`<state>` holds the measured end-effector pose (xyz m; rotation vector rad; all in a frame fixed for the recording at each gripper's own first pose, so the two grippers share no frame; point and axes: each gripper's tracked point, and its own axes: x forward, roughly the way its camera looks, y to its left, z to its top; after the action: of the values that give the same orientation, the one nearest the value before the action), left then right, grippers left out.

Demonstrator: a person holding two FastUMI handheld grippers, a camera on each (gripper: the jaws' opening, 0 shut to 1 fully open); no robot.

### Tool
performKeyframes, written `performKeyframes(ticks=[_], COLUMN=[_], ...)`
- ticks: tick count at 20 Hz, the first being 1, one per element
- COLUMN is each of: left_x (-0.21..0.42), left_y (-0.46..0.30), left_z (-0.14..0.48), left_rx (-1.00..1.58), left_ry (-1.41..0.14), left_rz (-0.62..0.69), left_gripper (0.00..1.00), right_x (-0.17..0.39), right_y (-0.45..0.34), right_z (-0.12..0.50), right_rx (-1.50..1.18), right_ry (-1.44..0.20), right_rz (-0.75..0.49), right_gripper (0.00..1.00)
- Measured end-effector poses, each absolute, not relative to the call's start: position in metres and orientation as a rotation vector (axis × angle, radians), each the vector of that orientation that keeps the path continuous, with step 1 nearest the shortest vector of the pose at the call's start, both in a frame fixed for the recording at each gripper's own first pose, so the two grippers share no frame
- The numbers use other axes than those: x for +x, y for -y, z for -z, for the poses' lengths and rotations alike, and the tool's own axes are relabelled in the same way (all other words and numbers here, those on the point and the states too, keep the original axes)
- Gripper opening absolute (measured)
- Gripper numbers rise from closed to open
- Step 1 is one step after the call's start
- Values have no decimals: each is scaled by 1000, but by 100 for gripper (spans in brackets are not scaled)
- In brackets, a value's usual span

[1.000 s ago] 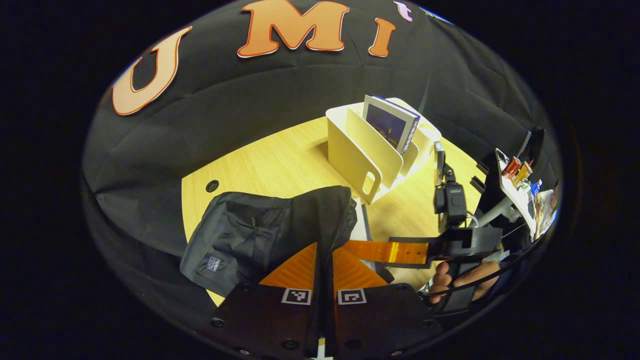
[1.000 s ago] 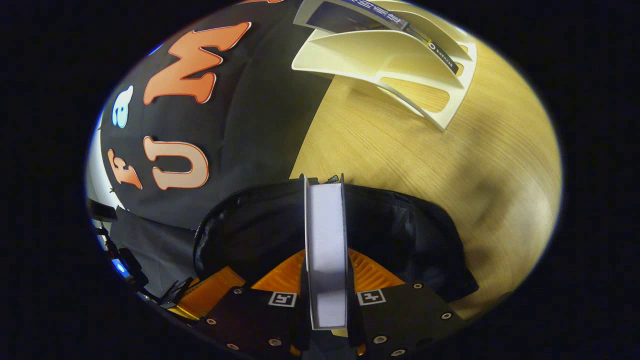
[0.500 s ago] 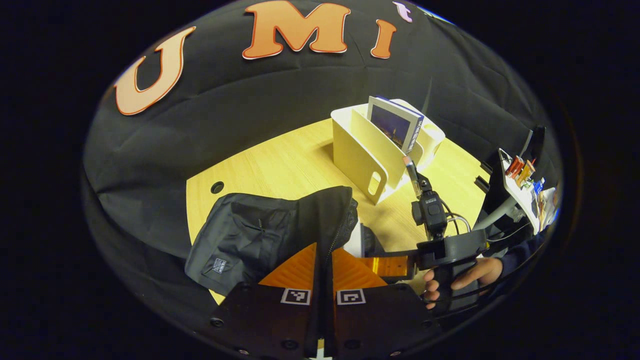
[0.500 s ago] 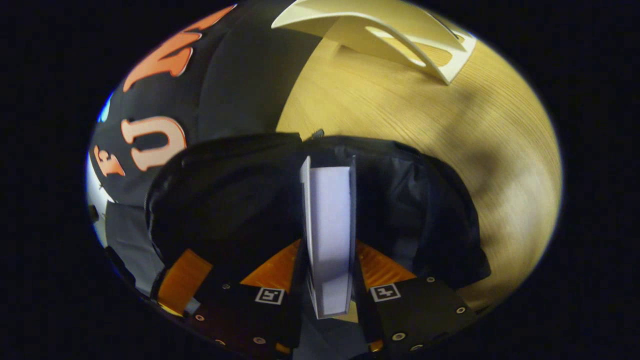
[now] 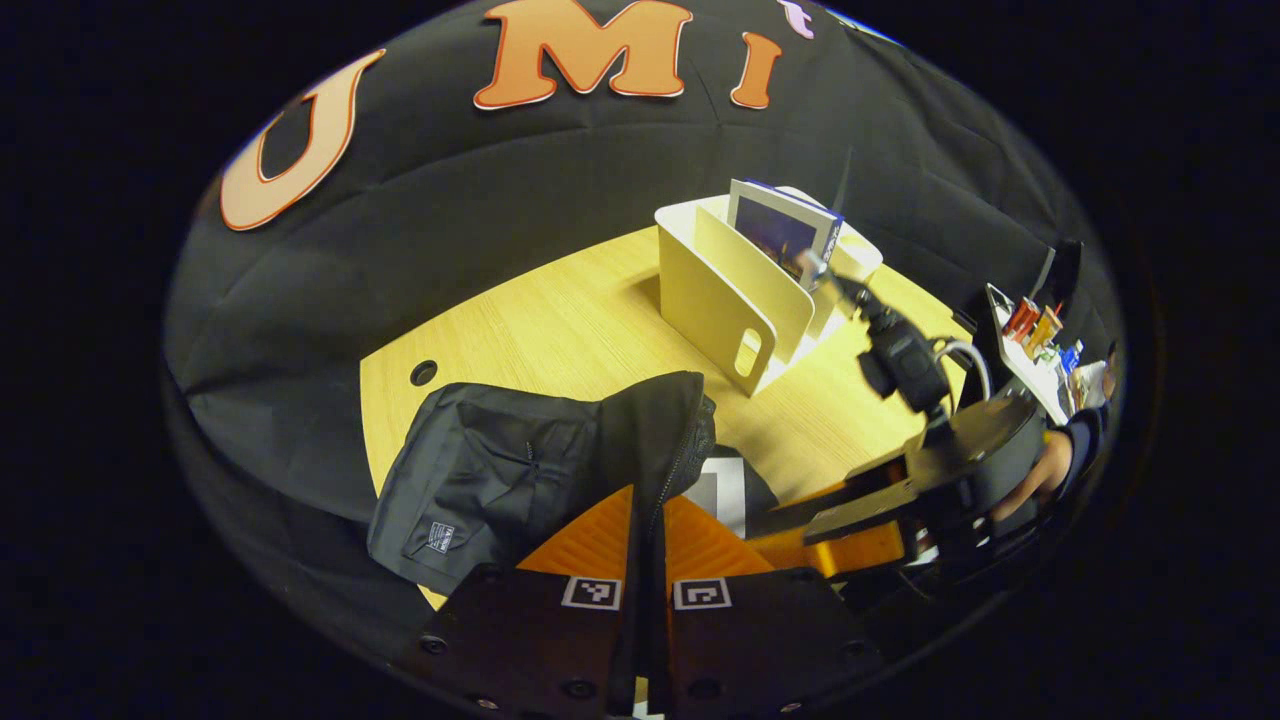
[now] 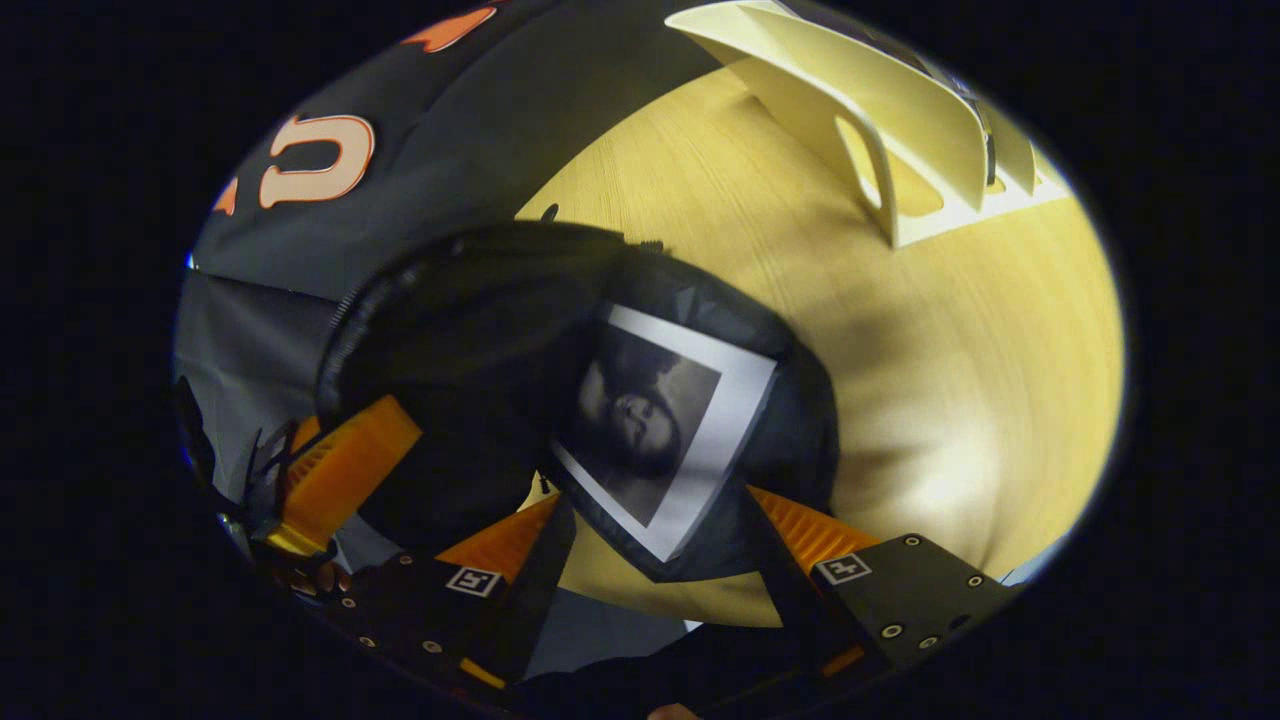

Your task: Open the schoolbag, grab two books from the bookshelf and put them into the schoolbag.

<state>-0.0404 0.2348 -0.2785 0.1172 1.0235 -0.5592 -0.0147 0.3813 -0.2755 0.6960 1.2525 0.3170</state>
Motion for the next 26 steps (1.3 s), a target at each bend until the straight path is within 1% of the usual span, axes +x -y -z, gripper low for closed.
performKeyframes(ticks=[6,8,11,15,20,23,26], left_x=[-45,-47,-49,-51,-53,-52,-50], left_y=[-233,-234,-233,-235,-237,-239,-240], left_z=[277,278,275,274,273,271,274], left_rx=[178,176,160,153,122,128,117], left_ry=[-1011,-1019,-1029,-1036,-1057,-1059,-1071], left_rz=[599,584,541,487,411,381,358], left_gripper=[5,5,5,5,5,5,5], right_x=[0,16,35,75,125,156,180], right_y=[-285,-248,-208,-170,-119,-116,-114], right_z=[232,212,181,152,136,125,134], right_rx=[511,431,320,257,116,112,104], right_ry=[-1205,-1165,-1125,-1110,-1129,-1147,-1192], right_rz=[-246,-217,-222,-248,-242,-268,-270], right_gripper=[99,98,98,98,98,98,99])
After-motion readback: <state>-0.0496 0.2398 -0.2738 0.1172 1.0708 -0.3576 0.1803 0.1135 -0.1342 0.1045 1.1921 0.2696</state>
